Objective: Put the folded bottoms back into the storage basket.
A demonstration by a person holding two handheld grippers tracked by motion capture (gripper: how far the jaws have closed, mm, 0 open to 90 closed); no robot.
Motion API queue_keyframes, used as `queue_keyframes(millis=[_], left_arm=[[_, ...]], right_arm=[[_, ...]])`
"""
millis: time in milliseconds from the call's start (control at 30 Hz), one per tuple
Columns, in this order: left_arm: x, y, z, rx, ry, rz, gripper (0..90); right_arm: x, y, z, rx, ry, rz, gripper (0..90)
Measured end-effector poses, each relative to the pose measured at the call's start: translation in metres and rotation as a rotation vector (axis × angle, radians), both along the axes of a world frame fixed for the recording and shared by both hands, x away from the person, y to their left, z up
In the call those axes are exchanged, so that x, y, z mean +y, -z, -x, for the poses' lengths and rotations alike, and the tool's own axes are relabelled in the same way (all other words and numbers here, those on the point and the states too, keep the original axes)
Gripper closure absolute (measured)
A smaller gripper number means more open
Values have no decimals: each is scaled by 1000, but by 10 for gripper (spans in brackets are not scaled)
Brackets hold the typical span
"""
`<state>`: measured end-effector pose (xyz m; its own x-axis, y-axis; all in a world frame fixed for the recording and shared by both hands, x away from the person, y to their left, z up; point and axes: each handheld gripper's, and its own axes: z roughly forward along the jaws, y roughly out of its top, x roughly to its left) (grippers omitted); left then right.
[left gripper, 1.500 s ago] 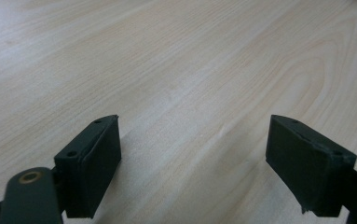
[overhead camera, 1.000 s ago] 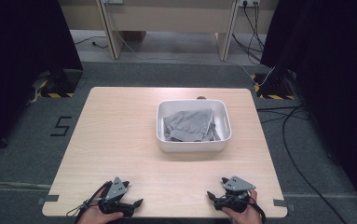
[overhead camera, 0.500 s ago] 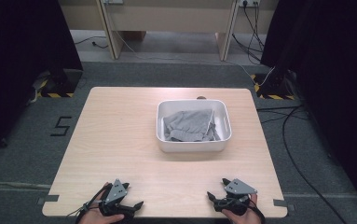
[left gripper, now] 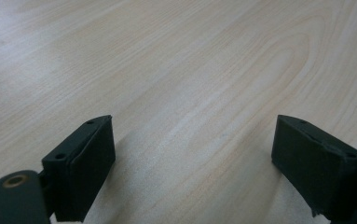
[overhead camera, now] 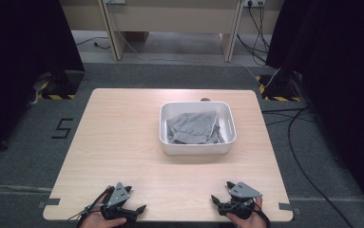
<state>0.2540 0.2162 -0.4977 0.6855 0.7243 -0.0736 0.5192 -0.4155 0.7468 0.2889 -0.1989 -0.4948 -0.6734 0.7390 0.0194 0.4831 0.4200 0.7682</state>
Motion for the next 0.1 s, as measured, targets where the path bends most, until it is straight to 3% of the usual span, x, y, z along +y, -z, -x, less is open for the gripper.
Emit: queue_keyframes(millis=[100], left_arm=[[0,0,0,1,-1,-1,128]], right_arm=[[0,0,0,0,0,0,220]])
